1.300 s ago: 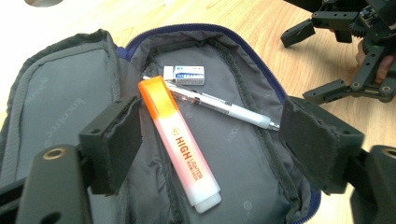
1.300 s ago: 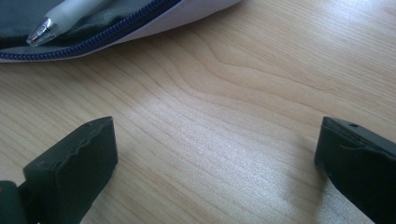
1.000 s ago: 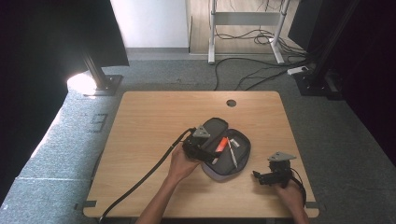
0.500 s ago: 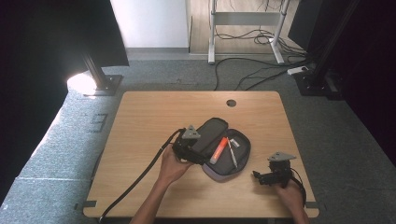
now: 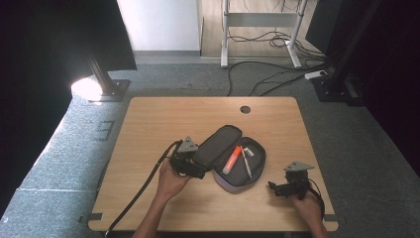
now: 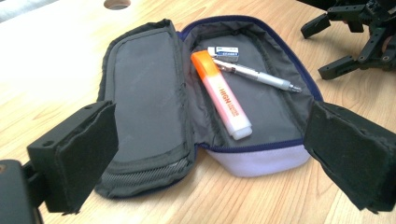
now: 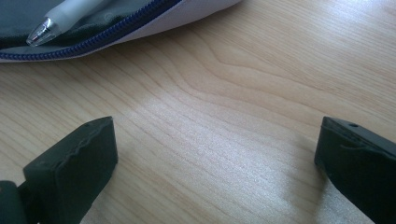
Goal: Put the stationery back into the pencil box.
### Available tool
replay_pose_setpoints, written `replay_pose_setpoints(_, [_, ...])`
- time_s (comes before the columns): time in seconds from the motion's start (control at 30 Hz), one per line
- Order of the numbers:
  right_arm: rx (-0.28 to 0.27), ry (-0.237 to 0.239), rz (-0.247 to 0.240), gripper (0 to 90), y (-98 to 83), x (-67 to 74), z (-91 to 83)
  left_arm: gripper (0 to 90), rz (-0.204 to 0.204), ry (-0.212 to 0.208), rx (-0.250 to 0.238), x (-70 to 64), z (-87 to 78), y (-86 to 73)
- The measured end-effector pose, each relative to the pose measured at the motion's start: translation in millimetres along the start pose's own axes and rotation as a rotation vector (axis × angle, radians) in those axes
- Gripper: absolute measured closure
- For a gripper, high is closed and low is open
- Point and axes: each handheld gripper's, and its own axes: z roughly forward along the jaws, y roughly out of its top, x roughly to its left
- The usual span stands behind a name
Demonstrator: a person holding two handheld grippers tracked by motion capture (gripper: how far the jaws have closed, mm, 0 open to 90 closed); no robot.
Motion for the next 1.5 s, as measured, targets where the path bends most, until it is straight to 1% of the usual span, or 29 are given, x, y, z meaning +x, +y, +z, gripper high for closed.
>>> replay_pose_setpoints(0.2, [0.000, 0.000, 0.000, 0.0, 0.0, 0.0, 0.0, 2.2, -0.014, 0.009, -0.004, 4.1, -4.4, -14.1])
replay_pose_setpoints(0.47, [0.000, 0.000, 0.000, 0.0, 0.0, 0.0, 0.0, 1.6, -0.020, 0.018, -0.011, 8.7, -8.4, -33.9])
replay_pose_setpoints(0.77, [0.000, 0.000, 0.001, 0.0, 0.0, 0.1, 0.0, 1.1, -0.044, 0.034, -0.013, 14.6, -10.8, -57.0])
replay_pose_setpoints(0.87, [0.000, 0.000, -0.001, 0.0, 0.0, -0.1, 0.0, 1.0, -0.048, 0.037, -0.006, 15.7, -10.0, -63.9])
replay_pose_setpoints(1.0, [0.001, 0.000, -0.001, 0.0, 0.0, -0.1, 0.0, 0.2, -0.049, 0.052, 0.018, 16.1, -6.6, -72.5])
replay_pose_setpoints(1.17, [0.000, 0.000, 0.000, 0.0, 0.0, 0.0, 0.0, 0.0, -0.040, 0.067, 0.058, 15.8, -0.9, -82.2])
replay_pose_setpoints(1.23, [0.000, 0.000, -0.001, 0.0, 0.0, 0.0, 0.0, 0.0, -0.040, 0.067, 0.070, 16.0, 1.4, -86.1])
replay_pose_setpoints(1.3, [0.000, 0.000, 0.001, 0.0, 0.0, 0.1, 0.0, 0.0, -0.048, 0.065, 0.080, 16.8, 4.2, -90.3])
replay_pose_setpoints(1.5, [0.000, 0.000, 0.001, 0.0, 0.0, 0.1, 0.0, 0.0, -0.046, 0.078, 0.139, 18.2, 14.9, -100.6])
